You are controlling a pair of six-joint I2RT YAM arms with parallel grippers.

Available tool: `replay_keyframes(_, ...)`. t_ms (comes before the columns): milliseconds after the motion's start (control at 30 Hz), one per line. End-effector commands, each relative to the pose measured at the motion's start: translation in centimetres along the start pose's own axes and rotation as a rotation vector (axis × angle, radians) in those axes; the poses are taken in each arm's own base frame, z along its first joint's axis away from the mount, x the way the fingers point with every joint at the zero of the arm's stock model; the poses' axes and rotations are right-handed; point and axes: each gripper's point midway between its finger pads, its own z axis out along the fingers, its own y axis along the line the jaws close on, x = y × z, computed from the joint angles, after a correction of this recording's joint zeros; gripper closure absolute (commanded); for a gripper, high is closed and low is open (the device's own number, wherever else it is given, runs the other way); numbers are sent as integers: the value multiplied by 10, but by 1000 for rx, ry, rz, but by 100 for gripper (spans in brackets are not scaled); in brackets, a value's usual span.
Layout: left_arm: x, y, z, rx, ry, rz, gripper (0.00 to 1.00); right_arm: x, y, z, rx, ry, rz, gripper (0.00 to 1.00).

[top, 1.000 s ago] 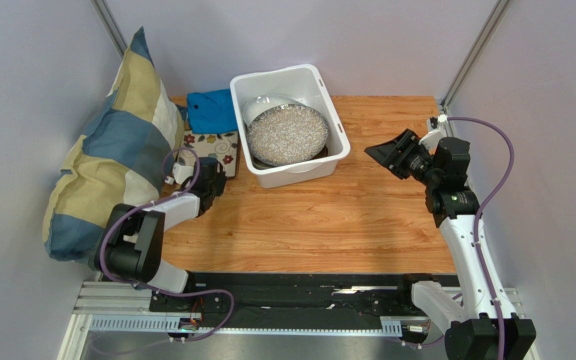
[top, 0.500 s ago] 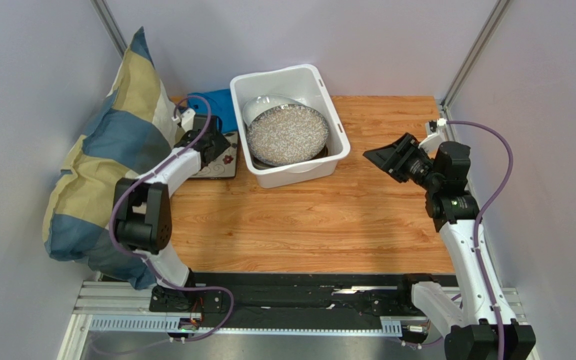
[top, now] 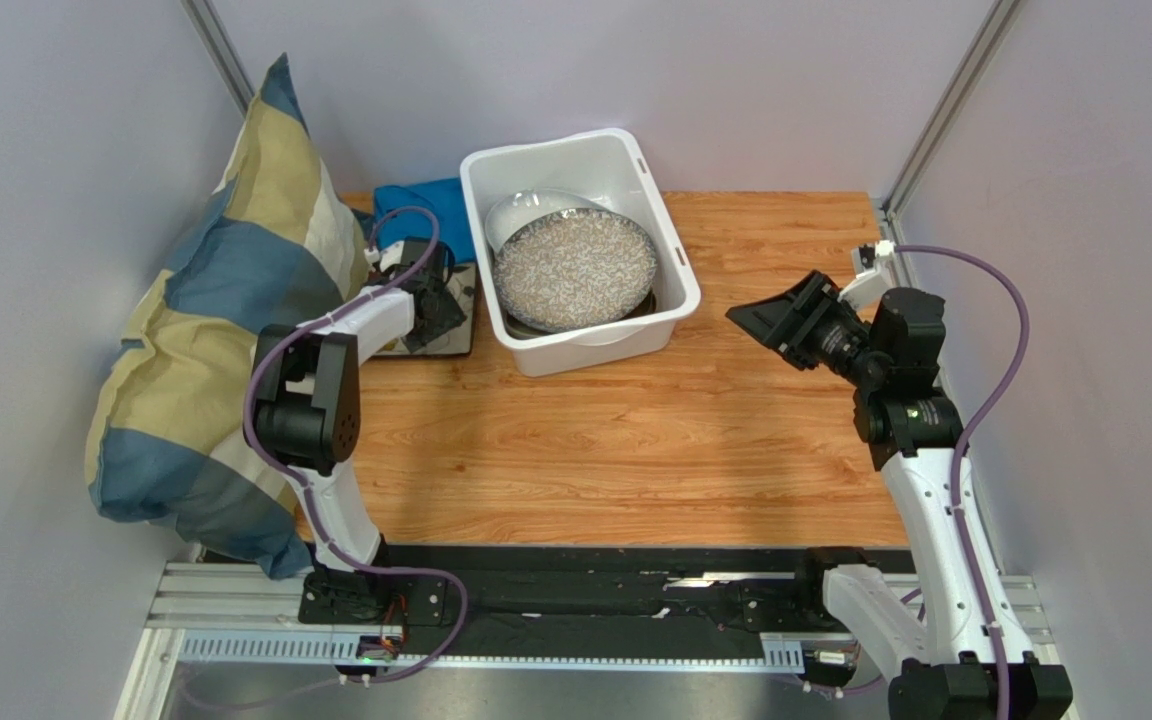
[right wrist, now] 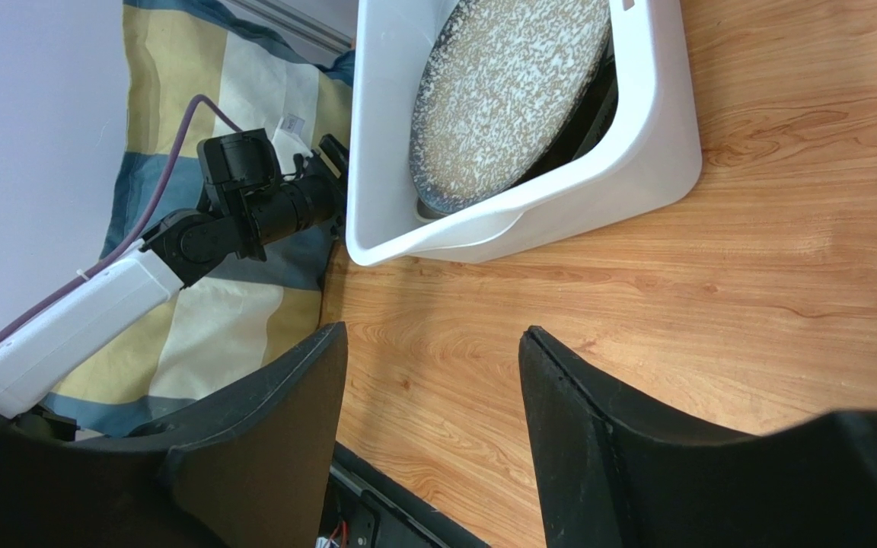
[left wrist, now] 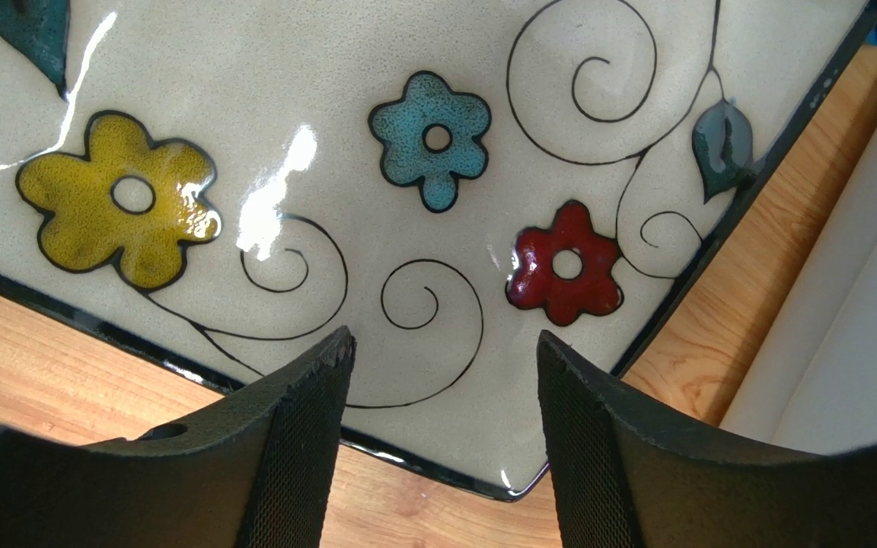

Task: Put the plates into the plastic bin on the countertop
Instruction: Move the plastic bin to the center of the board.

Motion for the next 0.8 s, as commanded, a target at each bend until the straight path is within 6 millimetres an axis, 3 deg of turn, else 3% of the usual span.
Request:
replay_keyframes(0,5,8,-8,-3,33,51,32,-4,14,-5,-50,-12,-22,39)
replay_keyframes(267,14,17,-19,-41,106,124,33,-4,18,-10,-57,-19,-27,40)
replay_keyframes(400,39,34,-19,-70,173,155,37,-4,19,-11,-61,-21,-23,40)
replay_keyframes(567,38,41,-29,-71,153,165,38,-4,22,-13,-71,-22,-25,39)
replay_keyframes(767,55,46,-35,-66,184,185,37,-1,24,-17,-77,-26,-23,39)
